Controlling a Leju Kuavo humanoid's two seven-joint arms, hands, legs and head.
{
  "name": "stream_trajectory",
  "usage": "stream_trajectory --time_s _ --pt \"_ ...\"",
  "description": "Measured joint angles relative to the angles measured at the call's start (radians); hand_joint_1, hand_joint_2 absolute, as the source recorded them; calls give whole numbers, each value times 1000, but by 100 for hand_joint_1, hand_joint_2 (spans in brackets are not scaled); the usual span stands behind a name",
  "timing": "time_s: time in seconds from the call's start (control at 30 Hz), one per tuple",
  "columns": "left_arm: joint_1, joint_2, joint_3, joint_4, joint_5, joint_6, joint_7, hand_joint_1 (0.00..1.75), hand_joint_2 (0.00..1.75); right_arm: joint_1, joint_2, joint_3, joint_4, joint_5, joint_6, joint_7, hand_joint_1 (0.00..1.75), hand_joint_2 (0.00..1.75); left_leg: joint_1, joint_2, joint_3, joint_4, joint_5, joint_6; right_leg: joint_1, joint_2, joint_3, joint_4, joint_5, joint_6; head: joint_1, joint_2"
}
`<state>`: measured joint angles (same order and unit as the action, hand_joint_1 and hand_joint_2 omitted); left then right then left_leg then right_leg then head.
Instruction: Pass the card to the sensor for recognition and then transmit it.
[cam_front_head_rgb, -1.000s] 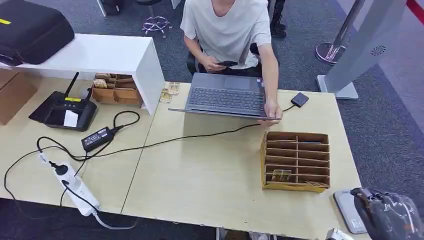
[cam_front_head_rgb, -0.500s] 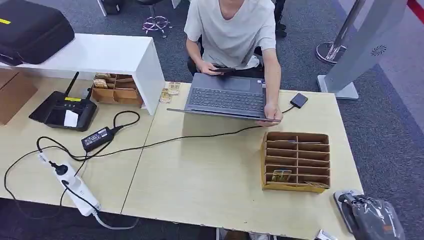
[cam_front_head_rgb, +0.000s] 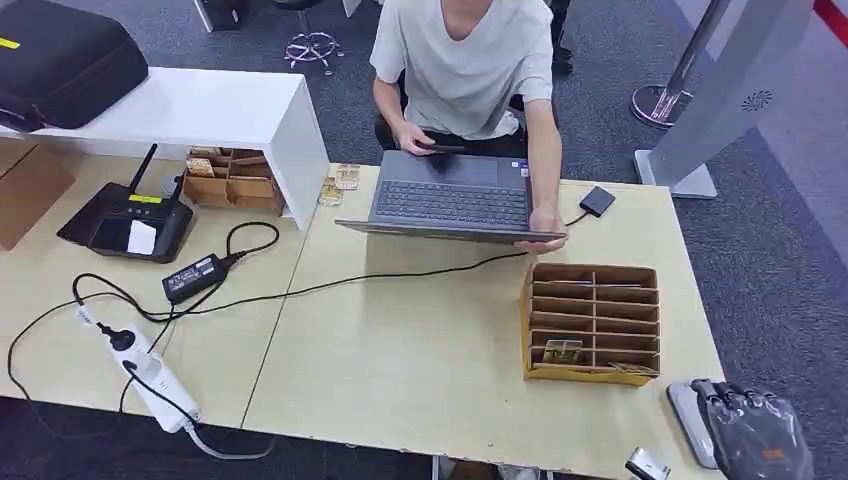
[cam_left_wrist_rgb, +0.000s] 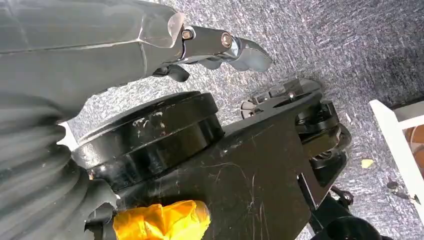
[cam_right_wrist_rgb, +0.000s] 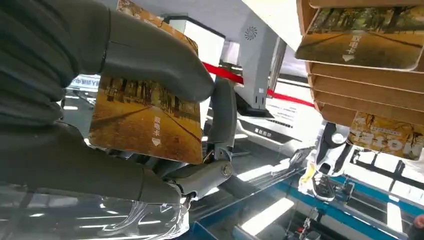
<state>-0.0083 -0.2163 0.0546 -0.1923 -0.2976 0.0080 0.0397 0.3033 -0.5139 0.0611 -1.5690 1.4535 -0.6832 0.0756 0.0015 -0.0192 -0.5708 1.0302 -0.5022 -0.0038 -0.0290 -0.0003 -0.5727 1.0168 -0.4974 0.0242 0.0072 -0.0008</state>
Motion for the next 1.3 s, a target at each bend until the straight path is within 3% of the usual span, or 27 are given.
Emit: stream_trajectory --time_s 0.43,0.7,1.0,1.3 --pt "-1 0 0 0 -11 -1 2 0 175 -9 50 -68 129 -32 -3 -30 175 175 0 0 0 0 0 0 0 0 0 0 0 0 0 0" --pt "-1 0 0 0 -16 -1 2 0 175 -66 107 -189 354 -65 -13 -130 175 175 0 0 0 0 0 0 0 0 0 0 0 0 0 0" --pt "-1 -2 0 0 -18 -1 2 0 175 -98 137 -240 442 -69 -18 -141 175 175 0 2 1 0 0 0 0 1 1 0 0 0 0 0" --pt "-2 -2 0 0 -23 1 3 0 175 -113 203 -299 505 -48 -21 -236 175 175 1 3 2 0 0 0 3 3 2 0 0 0 0 0"
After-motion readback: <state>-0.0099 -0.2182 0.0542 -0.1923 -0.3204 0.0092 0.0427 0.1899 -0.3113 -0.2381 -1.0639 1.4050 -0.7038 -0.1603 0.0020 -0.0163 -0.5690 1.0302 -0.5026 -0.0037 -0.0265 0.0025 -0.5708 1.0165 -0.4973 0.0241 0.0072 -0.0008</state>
